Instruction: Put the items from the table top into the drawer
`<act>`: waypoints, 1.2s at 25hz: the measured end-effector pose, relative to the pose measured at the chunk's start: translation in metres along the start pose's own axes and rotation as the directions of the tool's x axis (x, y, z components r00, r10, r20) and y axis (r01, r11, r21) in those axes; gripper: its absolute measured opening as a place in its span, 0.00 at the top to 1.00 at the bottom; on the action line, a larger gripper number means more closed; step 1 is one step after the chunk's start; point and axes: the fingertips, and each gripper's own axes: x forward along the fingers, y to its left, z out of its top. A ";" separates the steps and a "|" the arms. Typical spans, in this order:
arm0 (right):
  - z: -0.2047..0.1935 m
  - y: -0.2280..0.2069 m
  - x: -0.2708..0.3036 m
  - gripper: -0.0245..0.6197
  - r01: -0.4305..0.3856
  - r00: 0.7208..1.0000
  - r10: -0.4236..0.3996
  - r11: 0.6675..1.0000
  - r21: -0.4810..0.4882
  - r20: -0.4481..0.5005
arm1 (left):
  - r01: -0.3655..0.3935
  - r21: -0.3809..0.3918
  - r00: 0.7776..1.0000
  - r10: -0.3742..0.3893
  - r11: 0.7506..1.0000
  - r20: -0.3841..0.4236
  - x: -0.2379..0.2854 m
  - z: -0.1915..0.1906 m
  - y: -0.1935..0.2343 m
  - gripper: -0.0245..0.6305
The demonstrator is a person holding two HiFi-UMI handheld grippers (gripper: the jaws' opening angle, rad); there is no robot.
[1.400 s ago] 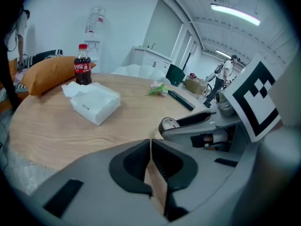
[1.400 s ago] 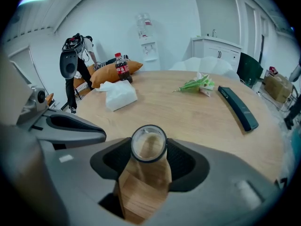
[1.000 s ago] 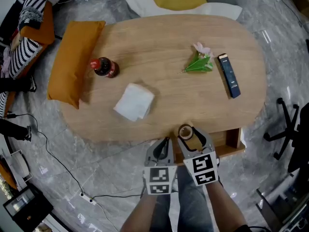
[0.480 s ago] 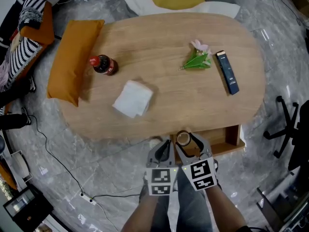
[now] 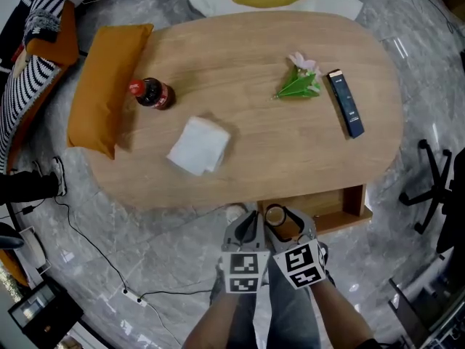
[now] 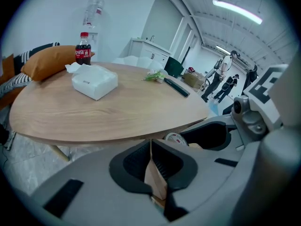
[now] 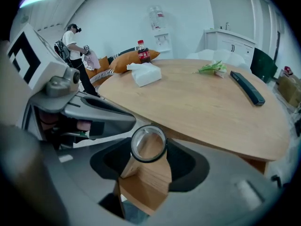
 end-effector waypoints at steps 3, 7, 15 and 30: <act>-0.010 -0.002 0.008 0.60 0.003 1.000 -0.002 1.000 0.021 -0.019 | -0.002 -0.001 1.000 0.002 1.000 -0.009 0.003 -0.004 0.004 0.94; -0.019 -0.007 0.018 0.60 0.014 0.999 -0.013 1.000 0.012 -0.035 | -0.001 0.004 1.000 0.001 1.000 -0.017 0.008 -0.008 0.007 0.94; -0.030 -0.018 0.031 0.60 0.048 0.997 -0.044 0.996 0.072 -0.061 | 0.000 0.002 0.999 0.000 1.000 -0.039 0.018 -0.018 0.011 0.94; -0.035 -0.038 0.052 0.60 0.076 0.996 -0.069 0.988 0.134 -0.056 | 0.033 0.004 0.998 -0.032 0.999 -0.055 0.040 -0.017 -0.001 0.94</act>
